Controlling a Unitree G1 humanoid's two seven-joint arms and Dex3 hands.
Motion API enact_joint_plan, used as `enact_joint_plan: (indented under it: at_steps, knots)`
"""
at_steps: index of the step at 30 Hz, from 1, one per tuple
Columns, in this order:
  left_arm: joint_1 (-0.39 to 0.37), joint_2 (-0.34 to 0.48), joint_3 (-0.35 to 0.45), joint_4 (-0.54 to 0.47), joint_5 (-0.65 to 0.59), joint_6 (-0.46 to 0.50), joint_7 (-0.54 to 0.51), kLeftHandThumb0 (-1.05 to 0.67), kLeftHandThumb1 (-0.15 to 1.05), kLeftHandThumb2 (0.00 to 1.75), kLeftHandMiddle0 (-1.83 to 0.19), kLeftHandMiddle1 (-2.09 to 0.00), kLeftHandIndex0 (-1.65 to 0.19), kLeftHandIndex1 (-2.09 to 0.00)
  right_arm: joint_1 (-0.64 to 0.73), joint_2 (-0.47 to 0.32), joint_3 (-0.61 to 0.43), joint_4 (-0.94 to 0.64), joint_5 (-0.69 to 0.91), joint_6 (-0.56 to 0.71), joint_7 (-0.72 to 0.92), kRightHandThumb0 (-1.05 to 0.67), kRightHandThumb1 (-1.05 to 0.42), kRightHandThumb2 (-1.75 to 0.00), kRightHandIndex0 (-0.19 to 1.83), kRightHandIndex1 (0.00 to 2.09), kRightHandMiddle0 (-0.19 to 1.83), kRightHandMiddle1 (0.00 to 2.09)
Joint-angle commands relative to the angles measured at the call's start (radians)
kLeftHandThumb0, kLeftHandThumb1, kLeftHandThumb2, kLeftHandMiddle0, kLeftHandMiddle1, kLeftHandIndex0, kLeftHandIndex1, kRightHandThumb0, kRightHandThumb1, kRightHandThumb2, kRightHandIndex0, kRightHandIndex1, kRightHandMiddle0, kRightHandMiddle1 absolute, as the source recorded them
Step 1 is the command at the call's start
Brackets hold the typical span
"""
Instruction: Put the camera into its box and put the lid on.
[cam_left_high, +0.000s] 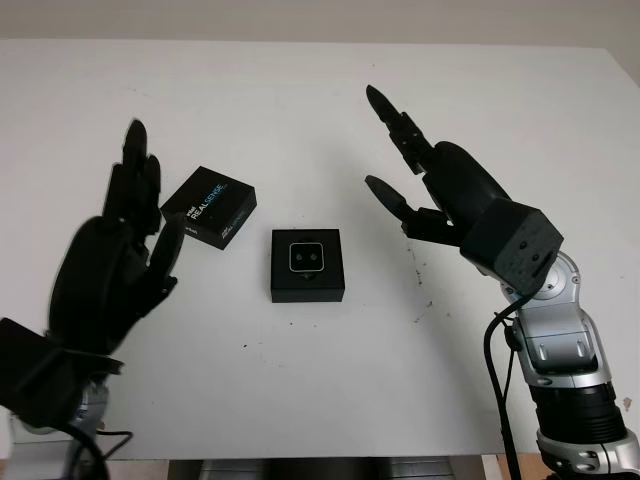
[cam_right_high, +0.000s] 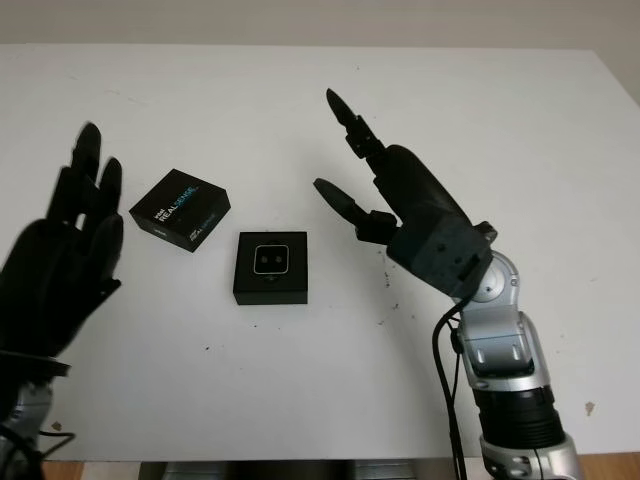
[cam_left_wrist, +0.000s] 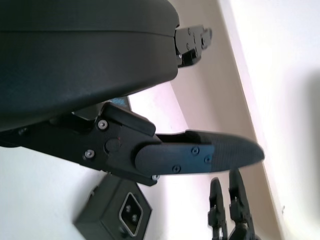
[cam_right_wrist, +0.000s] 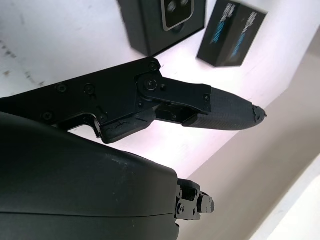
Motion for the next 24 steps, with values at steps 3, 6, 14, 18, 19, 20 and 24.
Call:
enact_joint_plan:
  at_steps: [3,6,14,18,19,20,24]
  knots:
    - [-0.095,0.185,0.073,0.053,-0.066,0.043,-0.13,-0.86,0.92,0.04,0.08,-0.07,0.05,-0.07,-0.023,-0.006,-0.049,0.052,0.101,-0.007,0.02,-0.86,-1.05,-0.71,-0.11,0.04,-0.11,0.06]
    - [-0.167,0.334,0.072,0.116,-0.012,0.026,-0.218,-0.83,0.84,0.03,0.01,-0.07,0.0,-0.08,-0.032,-0.008,-0.071,0.082,0.163,0.0,0.032,-0.87,-1.05,-0.71,-0.15,0.03,-0.16,0.03]
    - [-0.413,0.519,-0.145,0.424,0.267,-0.212,-0.309,-0.84,0.78,0.05,0.09,-0.03,0.07,-0.03,-0.029,-0.025,-0.112,0.109,0.244,0.012,0.038,-0.82,-1.05,-0.69,-0.19,0.02,-0.19,0.02]
    - [-0.552,0.545,-0.297,0.583,0.462,-0.392,-0.312,-0.92,0.8,0.06,0.14,-0.04,0.13,-0.03,-0.019,-0.019,-0.153,0.077,0.305,0.072,0.016,-0.82,-1.05,-0.72,-0.18,0.01,-0.18,0.02]
    - [-0.585,0.54,-0.335,0.62,0.507,-0.435,-0.308,-0.93,0.81,0.07,0.15,-0.03,0.14,-0.03,-0.019,-0.01,-0.162,0.058,0.321,0.102,-0.001,-0.83,-1.05,-0.72,-0.19,0.01,-0.18,0.02]
    - [-0.616,0.536,-0.373,0.653,0.562,-0.477,-0.296,-0.92,0.82,0.07,0.15,-0.04,0.14,-0.03,-0.019,-0.006,-0.168,0.043,0.333,0.123,-0.012,-0.83,-1.05,-0.74,-0.19,0.01,-0.18,0.02]
    - [-0.702,0.484,-0.466,0.765,0.679,-0.575,-0.248,-0.95,0.84,0.06,0.19,-0.01,0.18,-0.01,-0.017,-0.006,-0.171,0.01,0.36,0.168,-0.033,-0.82,-1.05,-0.78,-0.19,0.01,-0.19,0.02]
